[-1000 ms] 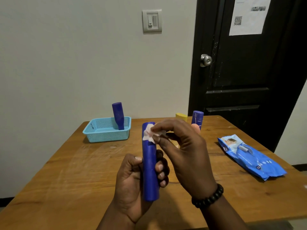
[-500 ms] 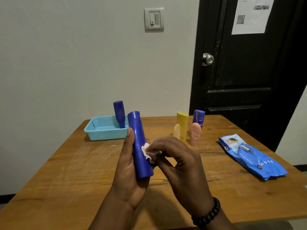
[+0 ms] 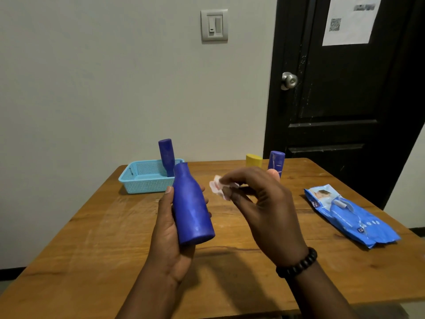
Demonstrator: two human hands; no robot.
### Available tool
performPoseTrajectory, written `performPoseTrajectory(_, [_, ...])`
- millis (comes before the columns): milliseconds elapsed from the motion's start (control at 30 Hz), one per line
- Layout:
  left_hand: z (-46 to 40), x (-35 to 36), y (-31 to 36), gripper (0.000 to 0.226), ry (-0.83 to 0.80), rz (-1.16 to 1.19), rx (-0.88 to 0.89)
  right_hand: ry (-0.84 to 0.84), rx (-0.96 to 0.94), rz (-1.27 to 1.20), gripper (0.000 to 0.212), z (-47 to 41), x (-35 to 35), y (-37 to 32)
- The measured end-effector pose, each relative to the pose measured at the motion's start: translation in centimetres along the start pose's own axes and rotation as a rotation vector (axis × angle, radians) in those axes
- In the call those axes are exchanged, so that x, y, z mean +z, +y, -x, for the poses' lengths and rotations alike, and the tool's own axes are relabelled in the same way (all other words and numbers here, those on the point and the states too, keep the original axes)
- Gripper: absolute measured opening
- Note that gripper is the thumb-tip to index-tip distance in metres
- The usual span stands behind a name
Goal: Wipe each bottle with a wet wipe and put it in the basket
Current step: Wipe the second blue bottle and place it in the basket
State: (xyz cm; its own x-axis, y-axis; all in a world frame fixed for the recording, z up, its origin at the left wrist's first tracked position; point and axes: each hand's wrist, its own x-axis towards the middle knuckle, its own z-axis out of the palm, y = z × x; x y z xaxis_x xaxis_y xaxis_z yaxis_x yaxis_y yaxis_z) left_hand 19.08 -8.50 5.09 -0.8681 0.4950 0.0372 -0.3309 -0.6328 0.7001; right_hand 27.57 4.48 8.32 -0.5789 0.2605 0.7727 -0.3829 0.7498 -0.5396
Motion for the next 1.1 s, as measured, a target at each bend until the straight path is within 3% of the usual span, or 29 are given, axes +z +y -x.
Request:
performPoseTrajectory(100, [-0.1,0.1,-0.4,0.025,0.032,-0.051,0.01,0.001,-0.041,0.057,0.019,-1.5,0.9,-0.4])
performPoseTrajectory(267, [-0.2,0.3,-0.8,0.032,0.062,-0.107,-0.011,-0.064,-0.061,0.11,0.015,-2.0,2.5,-0.4])
performPoseTrajectory(433, [-0.7,0.4,-0.5,0.026,0.091,-0.109,0.069,-0.113,-0.059,0.072,0.016,-0.4,2.6,-0.3])
performPoseTrajectory(733, [-1.5,-0.9,-0.1,0.039,0.229,-0.166,0.069,-0.3,-0.005,-0.039,0.024,3.2,0.9,0.6])
performPoseTrajectory(833, [-1.7,-1.5,-0.1,0.037,0.271,-0.178,0.08,-0.356,0.15,-0.115,0.022,3.6,0.3,1.9])
performPoseTrajectory(1000, [-2.0,-2.0,-0.3,0.029,0.287,-0.215,0.079,-0.158,0.532,-0.38,0.012,4.7,1.1,4.3])
performPoseTrajectory(1100, [-1.9,-2.4,-0.4,0.025,0.319,-0.186,0.028,-0.039,0.799,-0.664,0.021,4.7,2.1,5.5])
